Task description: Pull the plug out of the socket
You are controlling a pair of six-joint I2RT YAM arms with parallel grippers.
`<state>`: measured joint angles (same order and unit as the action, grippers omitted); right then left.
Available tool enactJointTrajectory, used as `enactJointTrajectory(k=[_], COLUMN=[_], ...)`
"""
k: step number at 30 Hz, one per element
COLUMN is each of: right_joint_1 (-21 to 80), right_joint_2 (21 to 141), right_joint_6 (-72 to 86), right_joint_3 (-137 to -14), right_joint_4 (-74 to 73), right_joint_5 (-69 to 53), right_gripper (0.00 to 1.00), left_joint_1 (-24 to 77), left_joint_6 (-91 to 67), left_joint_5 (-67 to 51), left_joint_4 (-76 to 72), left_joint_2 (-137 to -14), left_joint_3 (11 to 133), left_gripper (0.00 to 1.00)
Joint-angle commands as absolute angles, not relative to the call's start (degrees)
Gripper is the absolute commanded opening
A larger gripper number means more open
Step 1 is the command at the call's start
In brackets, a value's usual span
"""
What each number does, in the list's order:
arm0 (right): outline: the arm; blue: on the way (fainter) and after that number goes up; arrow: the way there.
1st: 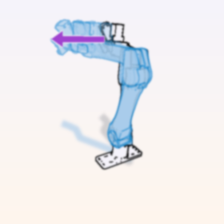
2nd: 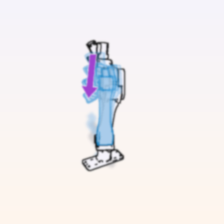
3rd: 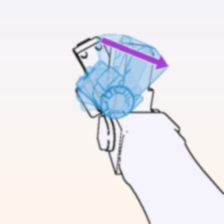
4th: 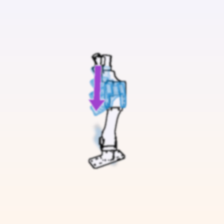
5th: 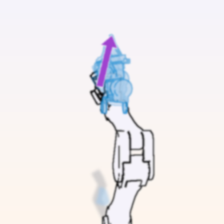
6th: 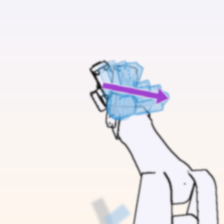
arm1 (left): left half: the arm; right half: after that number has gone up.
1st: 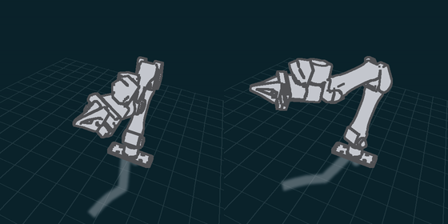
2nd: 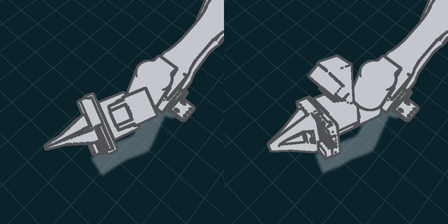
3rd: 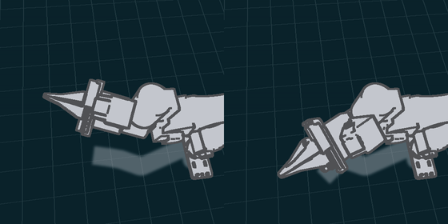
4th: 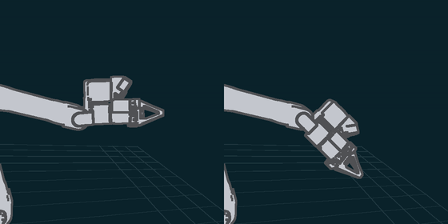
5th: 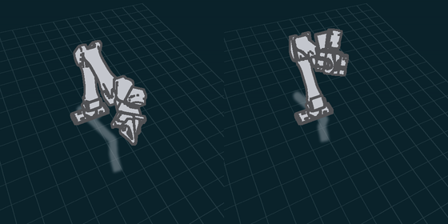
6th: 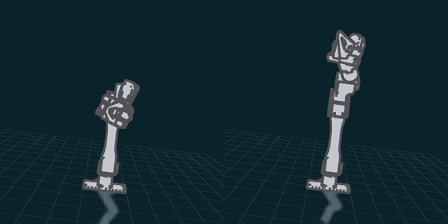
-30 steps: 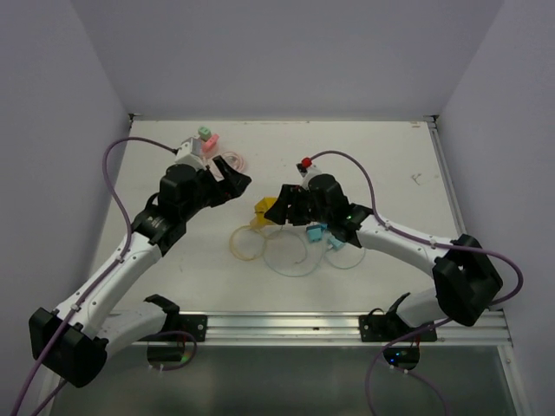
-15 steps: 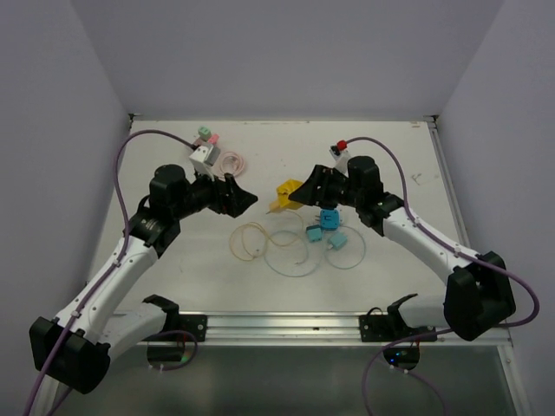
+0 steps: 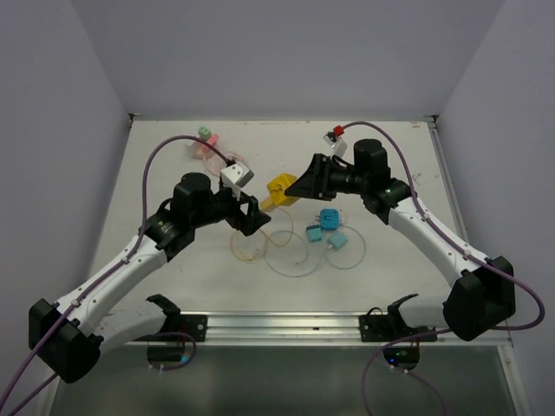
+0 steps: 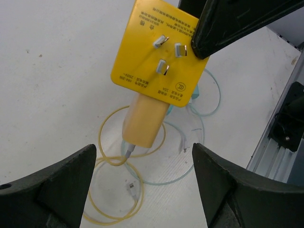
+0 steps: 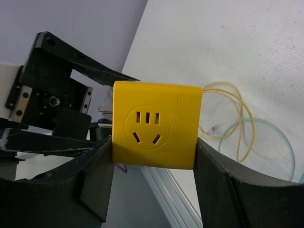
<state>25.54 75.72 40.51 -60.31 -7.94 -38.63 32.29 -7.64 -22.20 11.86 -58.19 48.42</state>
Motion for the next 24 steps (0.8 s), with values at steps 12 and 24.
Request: enactJointTrajectory(k=[12, 24], right_joint_1=[25.31, 24.87], right_joint_2=[74.79, 74.79], right_joint_6=[41.22, 40.70], right_joint_3=[-64.07, -63.90], right_joint_4=[-7.91, -8.43], right_joint_5=[-45.70, -44.74], right_gripper=[0.00, 0.00], left_joint_1=[42.01, 46.32], left_joint_6=[-2.81, -2.29], left_joint_5=[-10.37, -6.42], left_joint_4=[8.61, 8.70], left_joint_2=[-62.57, -63.20], left_joint_3=[51.94, 51.42], left_gripper=[0.60, 0.08])
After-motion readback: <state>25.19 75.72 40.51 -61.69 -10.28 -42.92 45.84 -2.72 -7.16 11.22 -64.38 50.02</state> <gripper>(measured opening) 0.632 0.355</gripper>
